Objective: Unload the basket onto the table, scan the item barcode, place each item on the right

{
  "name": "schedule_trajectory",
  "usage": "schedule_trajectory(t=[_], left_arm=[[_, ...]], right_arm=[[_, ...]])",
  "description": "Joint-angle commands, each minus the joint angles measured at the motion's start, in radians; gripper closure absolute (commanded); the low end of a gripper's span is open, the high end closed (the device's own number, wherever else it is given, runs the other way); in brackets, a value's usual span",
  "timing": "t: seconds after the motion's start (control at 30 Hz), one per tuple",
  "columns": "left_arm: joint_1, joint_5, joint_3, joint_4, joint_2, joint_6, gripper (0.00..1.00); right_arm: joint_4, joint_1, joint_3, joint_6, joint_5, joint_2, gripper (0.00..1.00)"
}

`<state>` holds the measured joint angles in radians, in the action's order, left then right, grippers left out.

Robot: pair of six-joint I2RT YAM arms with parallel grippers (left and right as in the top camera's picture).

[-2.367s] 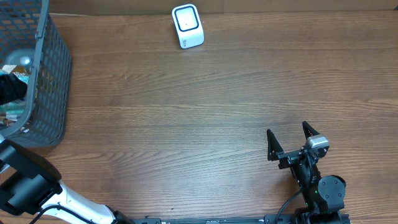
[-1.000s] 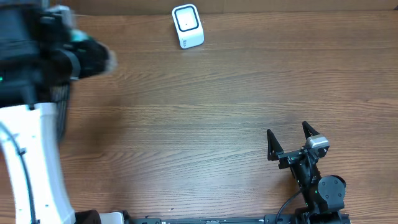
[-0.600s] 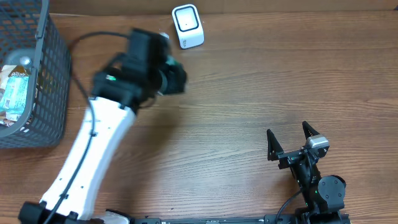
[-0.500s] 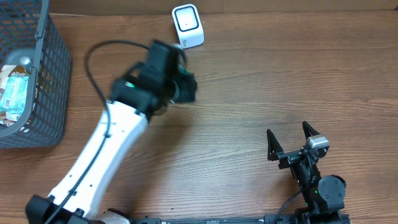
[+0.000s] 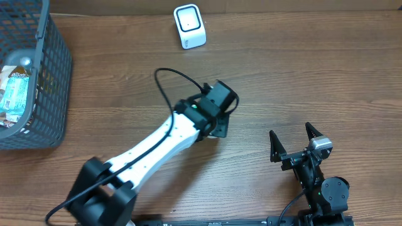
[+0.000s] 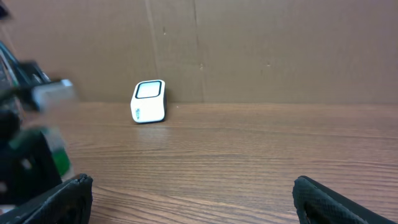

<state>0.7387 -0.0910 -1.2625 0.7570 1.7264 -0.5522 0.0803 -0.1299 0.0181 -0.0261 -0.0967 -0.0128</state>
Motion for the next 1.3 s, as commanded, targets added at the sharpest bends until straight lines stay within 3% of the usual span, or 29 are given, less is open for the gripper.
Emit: schedule_trajectory(t=[0.0, 0.23, 0.47, 0.97, 1.0, 1.07, 1.1, 1.2, 1.27], left_arm=[[0.014, -0.034, -0.002, -0.031, 0.032, -0.025, 0.64], [0.015, -0.054, -0.002, -0.076, 0.041, -0.034, 0.64], [0.017, -0.076, -0.002, -0.089, 0.041, -0.229, 0.63], [0.109, -0.119, -0.002, -0.145, 0.051, -0.238, 0.64], [0.114, -0.103, -0.002, -0.155, 0.053, -0.237, 0.63], [0.120, -0.052, -0.002, -0.167, 0.054, -0.237, 0.43], [0.122, -0.031, -0.002, -0.168, 0.054, -0.237, 0.42], [0.122, -0.033, -0.002, -0.180, 0.054, -0.237, 0.63], [0.122, -0.042, -0.002, -0.195, 0.054, -0.237, 0.64]], right_arm=[[-0.003, 0.001, -0.010, 0.001, 0.005, 0.010, 0.00], [-0.003, 0.001, -0.010, 0.001, 0.005, 0.010, 0.00], [-0.003, 0.001, -0.010, 0.001, 0.005, 0.010, 0.00], [-0.003, 0.001, -0.010, 0.001, 0.005, 0.010, 0.00], [-0.003, 0.001, -0.010, 0.001, 0.005, 0.010, 0.00], [-0.003, 0.001, -0.010, 0.001, 0.005, 0.010, 0.00], [-0.003, 0.001, -0.010, 0.001, 0.005, 0.010, 0.00], [-0.003, 0.001, -0.010, 0.001, 0.005, 0.010, 0.00], [-0.003, 0.001, -0.010, 0.001, 0.005, 0.010, 0.00]])
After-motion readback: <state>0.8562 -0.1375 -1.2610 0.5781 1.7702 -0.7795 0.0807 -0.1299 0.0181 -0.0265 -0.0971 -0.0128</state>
